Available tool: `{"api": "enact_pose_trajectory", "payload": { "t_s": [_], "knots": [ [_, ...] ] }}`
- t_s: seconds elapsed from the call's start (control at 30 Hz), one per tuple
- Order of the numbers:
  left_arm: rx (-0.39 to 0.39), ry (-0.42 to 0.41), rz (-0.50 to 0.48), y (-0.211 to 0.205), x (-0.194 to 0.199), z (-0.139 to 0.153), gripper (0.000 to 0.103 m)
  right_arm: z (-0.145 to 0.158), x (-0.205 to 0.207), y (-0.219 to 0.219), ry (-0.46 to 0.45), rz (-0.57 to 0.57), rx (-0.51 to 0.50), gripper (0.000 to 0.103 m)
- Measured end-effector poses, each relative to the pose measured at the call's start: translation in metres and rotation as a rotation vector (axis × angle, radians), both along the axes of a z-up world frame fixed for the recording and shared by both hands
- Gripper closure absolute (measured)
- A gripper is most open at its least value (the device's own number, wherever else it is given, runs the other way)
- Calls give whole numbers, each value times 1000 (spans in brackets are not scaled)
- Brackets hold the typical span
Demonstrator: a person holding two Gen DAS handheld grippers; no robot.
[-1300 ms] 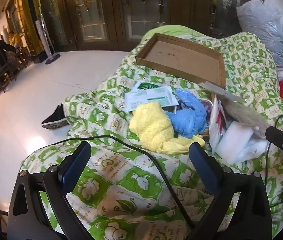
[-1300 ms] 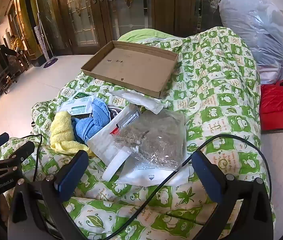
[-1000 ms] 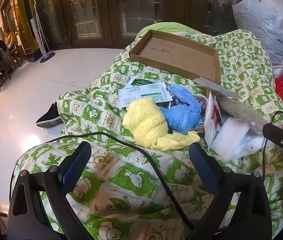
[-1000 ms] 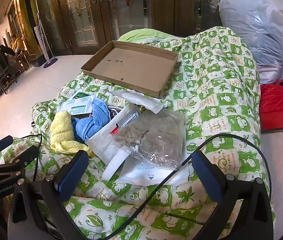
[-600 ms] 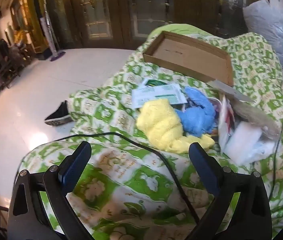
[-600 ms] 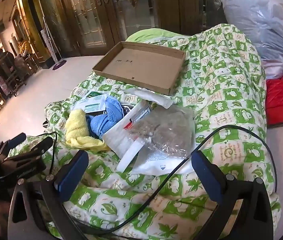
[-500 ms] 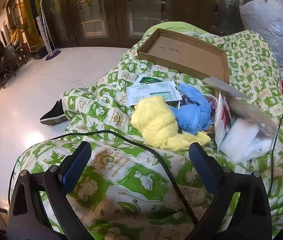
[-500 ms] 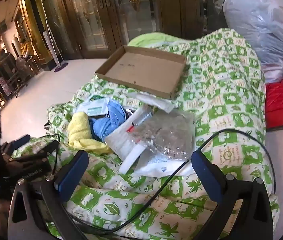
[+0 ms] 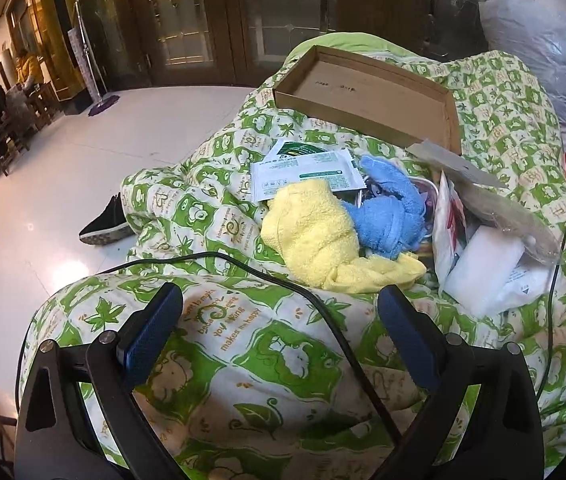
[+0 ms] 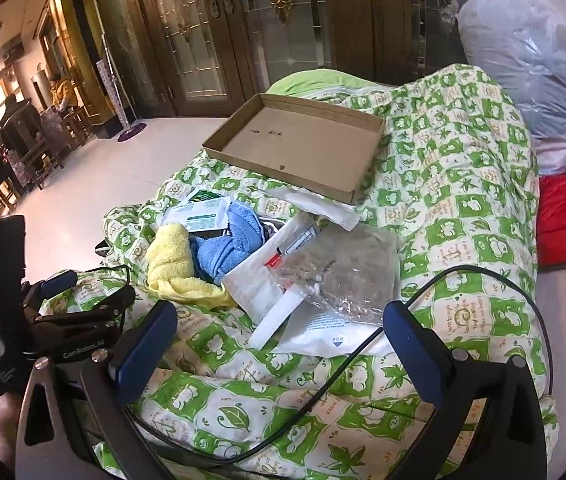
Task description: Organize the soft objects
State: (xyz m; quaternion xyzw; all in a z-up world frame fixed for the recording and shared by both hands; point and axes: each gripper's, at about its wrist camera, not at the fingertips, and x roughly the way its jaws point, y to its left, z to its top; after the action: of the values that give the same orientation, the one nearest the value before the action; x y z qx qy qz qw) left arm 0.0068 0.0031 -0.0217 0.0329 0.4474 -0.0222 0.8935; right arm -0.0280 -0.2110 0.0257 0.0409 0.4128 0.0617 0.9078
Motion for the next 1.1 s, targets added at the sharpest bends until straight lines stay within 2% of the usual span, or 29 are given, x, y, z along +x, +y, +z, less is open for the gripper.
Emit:
{"api": "enact_pose_trajectory", "payload": {
  "t_s": [0.37,0.53,0.6,0.7,0.77,0.97,1.1],
  "knots": [
    [-20,-5,3,3,-1,4,4,0,2,-1,13,8,-4,0],
    [-27,-4,3,4,0,6,4,5,10,-11,25,7,31,0],
    [-42,4,9,6,2,9,4,7,22,-17,48,13,35,0],
    [-60,6,17,5,8,12,4,7,53,-21,134,56,-23,0],
    [-47,12,22,3,13,11,4,5,76,-24,196,84,-42,0],
    [25,67,28,-9,32,-1,4,12,104,-33,165,116,-37,0],
    [84,90,25,-17,45,0,4,2,113,-39,181,142,-17,0]
  ]
}}
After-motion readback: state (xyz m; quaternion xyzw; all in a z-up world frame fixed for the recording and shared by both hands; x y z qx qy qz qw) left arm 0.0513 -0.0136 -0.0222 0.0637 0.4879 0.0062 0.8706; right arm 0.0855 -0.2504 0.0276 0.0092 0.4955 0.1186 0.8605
